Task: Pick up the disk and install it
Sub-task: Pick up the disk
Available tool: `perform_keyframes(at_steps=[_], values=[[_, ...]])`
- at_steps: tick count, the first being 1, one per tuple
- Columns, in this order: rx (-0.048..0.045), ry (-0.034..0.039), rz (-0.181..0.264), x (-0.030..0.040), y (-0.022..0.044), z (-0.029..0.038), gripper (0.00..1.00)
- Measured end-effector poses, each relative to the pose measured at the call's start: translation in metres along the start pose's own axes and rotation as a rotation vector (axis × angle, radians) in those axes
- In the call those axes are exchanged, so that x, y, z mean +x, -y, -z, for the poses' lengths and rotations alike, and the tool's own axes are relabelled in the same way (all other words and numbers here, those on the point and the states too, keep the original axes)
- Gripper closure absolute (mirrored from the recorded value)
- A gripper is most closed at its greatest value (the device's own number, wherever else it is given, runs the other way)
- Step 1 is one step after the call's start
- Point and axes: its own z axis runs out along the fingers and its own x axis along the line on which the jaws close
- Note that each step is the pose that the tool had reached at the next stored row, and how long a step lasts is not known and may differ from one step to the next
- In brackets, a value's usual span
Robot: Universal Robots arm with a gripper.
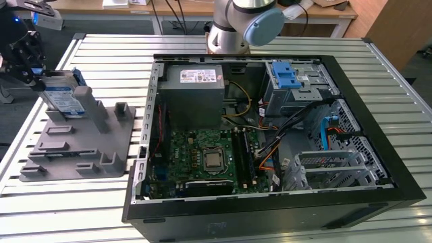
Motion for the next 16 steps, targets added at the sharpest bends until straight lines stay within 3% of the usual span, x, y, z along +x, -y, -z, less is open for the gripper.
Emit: perform_keyframes(at_steps=[16], values=[[0.0005,0.0,0.007,-0.0001,0.0,0.0024,0.63]])
